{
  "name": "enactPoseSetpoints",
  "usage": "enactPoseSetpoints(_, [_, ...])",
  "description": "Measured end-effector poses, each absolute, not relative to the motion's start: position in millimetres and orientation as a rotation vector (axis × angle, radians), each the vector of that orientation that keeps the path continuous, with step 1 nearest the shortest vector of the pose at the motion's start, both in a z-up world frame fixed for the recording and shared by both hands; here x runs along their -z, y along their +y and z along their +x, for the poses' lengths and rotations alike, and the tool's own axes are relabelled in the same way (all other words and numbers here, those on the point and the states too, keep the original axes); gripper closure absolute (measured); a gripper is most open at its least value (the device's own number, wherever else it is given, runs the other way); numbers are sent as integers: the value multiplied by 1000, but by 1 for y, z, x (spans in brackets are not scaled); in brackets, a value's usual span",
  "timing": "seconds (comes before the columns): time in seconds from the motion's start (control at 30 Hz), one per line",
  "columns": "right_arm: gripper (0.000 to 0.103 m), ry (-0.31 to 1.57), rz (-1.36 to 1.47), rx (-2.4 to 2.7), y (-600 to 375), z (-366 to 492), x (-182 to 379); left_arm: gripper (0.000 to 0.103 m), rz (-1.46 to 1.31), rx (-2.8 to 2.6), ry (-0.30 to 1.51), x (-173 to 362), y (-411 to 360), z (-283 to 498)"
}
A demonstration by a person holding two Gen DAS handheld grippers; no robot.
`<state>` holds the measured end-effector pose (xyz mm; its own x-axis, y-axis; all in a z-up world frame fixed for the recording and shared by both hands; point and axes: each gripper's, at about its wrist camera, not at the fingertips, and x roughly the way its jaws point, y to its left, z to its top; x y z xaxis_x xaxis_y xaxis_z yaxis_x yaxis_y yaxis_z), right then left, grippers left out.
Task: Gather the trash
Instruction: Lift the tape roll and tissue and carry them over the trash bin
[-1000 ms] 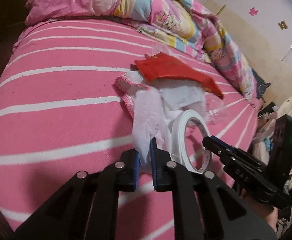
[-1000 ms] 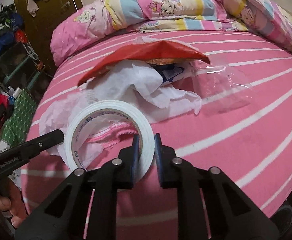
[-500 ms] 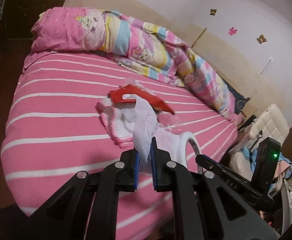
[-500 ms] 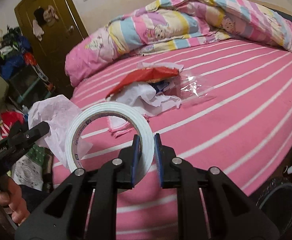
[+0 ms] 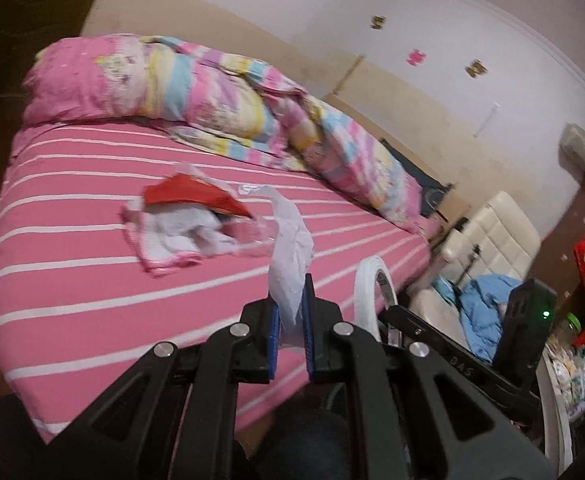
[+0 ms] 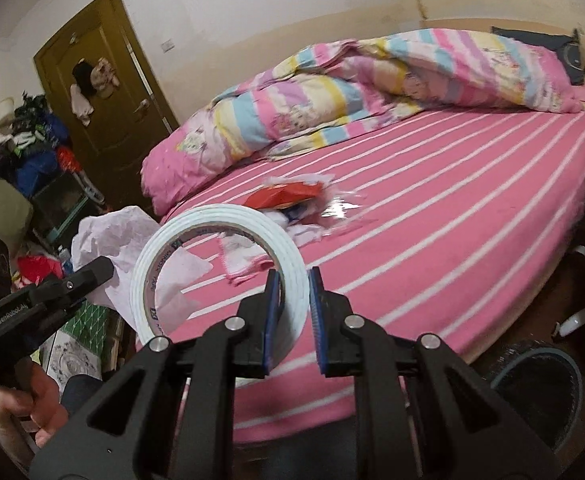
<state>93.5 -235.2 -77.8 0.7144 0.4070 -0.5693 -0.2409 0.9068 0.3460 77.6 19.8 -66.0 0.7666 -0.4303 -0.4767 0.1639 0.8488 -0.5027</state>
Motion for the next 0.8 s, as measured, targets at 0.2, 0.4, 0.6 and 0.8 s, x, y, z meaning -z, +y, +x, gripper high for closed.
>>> enactPoseSetpoints(0.2, [87,693,308,-275,-294,69,86,93,-438,467,673,73,-47,75])
enactPoseSetpoints(0.4, [87,709,314,-173,-349,44,102,93,-390,579,738,87,-108,76])
enactPoseSetpoints(0.6, [87,739,317,-61,-407,23,126,93,-343,687,817,108,-170,83])
enactPoseSetpoints(0.8, [87,813,323,62,-462,2,167,93,-311,787,940,150,-227,96])
